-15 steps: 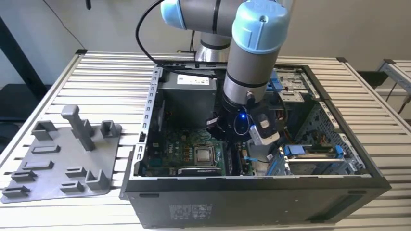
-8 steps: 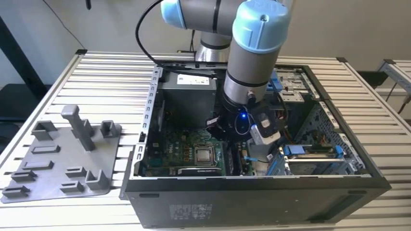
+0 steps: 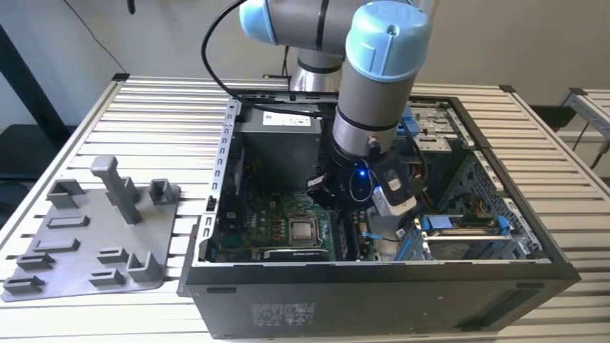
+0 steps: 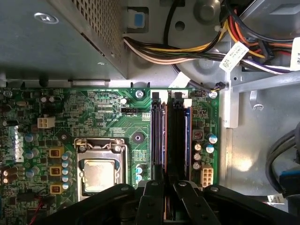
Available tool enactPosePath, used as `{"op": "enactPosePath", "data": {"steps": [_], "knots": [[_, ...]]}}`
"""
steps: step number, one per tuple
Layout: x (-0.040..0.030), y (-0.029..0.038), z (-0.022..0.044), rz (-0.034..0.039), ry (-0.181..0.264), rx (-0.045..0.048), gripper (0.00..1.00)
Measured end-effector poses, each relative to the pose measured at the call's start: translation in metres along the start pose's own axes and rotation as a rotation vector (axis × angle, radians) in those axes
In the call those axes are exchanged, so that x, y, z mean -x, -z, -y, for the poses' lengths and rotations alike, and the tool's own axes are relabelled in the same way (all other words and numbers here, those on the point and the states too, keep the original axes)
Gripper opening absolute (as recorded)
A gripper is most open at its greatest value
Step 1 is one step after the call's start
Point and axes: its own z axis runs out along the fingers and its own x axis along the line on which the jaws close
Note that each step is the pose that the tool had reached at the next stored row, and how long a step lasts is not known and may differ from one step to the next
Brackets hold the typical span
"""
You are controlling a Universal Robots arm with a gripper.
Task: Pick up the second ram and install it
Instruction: 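Insert the second ram into the second slot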
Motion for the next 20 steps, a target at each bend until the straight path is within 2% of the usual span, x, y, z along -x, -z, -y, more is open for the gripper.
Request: {"op": "enactPosePath", "data": {"steps": [8,15,18,19,20], "knots": [[0.0004,-0.0043,0.0001,-0.0021,0.001,0.0069,0.14],[0.0004,-0.0051,0.0002,-0.0024,0.001,0.0068,0.14],[0.0004,-0.0054,0.0001,-0.0023,0.001,0.0074,0.16],[0.0006,-0.0051,0.0003,-0.0029,0.001,0.0096,0.22],[0.0005,-0.0040,0.0003,-0.0032,0.001,0.0139,0.22]]}}
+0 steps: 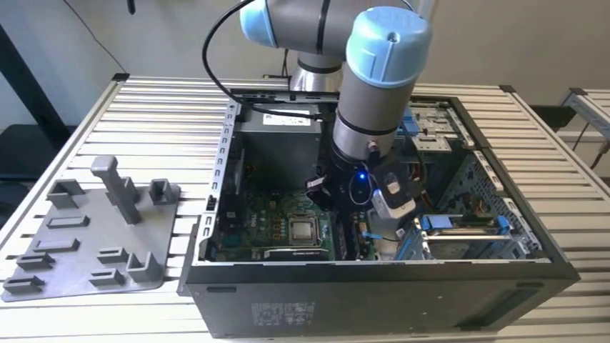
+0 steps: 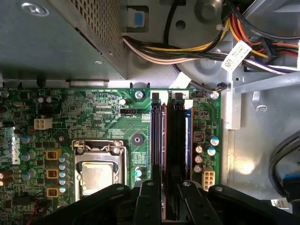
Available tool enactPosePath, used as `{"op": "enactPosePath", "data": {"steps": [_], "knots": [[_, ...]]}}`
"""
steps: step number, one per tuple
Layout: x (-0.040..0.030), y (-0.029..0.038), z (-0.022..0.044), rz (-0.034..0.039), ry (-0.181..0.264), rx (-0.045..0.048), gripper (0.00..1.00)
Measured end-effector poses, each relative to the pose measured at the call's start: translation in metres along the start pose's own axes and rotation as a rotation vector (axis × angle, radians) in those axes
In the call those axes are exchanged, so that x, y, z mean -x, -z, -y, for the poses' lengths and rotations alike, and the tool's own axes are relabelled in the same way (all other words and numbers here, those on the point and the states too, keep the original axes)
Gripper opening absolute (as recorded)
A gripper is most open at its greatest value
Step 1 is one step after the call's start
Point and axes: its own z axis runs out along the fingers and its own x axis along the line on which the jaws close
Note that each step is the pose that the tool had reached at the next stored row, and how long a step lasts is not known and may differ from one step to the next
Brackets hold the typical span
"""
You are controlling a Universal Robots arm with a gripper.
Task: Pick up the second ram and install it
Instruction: 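Insert the second ram into the second slot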
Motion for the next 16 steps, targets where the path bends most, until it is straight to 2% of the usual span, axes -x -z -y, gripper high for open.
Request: {"op": "enactPosePath", "data": {"steps": [5,9,11,16], "knots": [[-0.0001,0.0206,-0.0006,-0.0001,-0.001,0.0023,0.22],[-0.0001,0.0222,-0.0007,-0.0001,-0.001,0.0023,0.22],[-0.0001,0.0224,-0.0007,-0.0001,-0.001,0.0021,0.13],[-0.0001,0.0226,-0.0007,-0.0003,-0.001,0.0021,0.11]]}}
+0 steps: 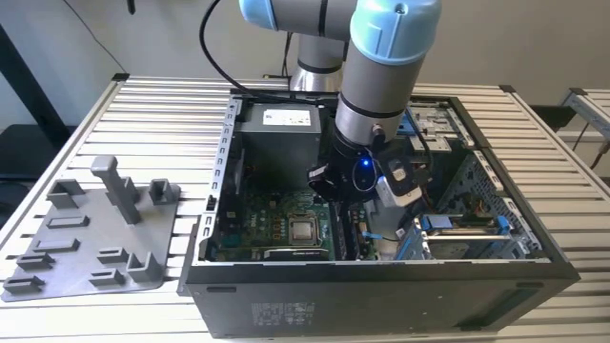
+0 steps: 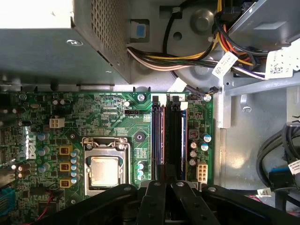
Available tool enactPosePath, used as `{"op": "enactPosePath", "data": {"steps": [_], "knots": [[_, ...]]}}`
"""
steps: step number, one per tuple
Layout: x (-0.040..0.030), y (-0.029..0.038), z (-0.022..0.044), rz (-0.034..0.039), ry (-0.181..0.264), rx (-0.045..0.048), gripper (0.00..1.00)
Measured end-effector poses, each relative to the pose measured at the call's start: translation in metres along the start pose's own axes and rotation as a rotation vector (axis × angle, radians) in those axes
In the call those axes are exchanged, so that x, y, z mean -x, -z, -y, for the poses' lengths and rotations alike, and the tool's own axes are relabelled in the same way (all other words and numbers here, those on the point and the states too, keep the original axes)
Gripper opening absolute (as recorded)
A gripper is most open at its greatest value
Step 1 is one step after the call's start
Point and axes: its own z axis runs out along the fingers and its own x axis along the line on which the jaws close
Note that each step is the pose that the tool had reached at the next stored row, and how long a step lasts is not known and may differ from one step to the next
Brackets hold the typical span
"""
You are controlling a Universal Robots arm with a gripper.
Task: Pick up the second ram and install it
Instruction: 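Insert the second ram into the second slot, then press down the second ram until it locks into place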
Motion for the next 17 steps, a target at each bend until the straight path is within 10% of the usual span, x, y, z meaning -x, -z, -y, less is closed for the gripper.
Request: {"op": "enactPosePath", "data": {"steps": [17], "knots": [[0.0000,0.0000,0.0000,-0.0008,0.003,0.0008,0.11]]}}
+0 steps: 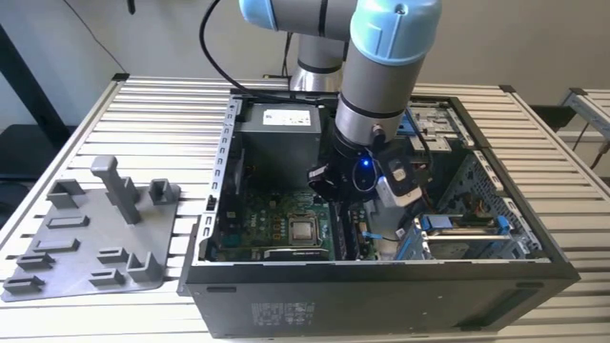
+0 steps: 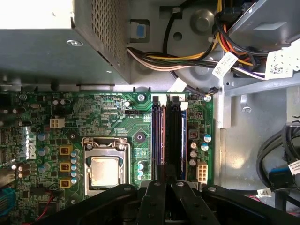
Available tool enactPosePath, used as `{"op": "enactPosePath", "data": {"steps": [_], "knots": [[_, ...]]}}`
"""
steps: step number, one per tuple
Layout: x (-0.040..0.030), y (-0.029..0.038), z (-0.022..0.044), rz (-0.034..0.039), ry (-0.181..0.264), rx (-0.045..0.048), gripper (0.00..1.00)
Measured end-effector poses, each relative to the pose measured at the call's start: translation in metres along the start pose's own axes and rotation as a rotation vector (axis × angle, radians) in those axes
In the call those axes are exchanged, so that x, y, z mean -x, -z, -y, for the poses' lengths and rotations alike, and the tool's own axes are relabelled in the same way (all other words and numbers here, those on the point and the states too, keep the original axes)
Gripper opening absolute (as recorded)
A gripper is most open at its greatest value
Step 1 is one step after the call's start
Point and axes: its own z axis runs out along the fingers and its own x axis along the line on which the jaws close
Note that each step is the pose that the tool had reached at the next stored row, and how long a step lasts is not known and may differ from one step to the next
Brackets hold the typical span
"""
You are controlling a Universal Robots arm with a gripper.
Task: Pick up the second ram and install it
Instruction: 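Press down the second ram until it locks into place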
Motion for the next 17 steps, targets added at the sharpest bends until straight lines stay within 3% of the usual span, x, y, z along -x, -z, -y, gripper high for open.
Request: {"op": "enactPosePath", "data": {"steps": [17], "knots": [[0.0000,0.0001,0.0000,-0.0059,0.178,-0.0007,0.11]]}}
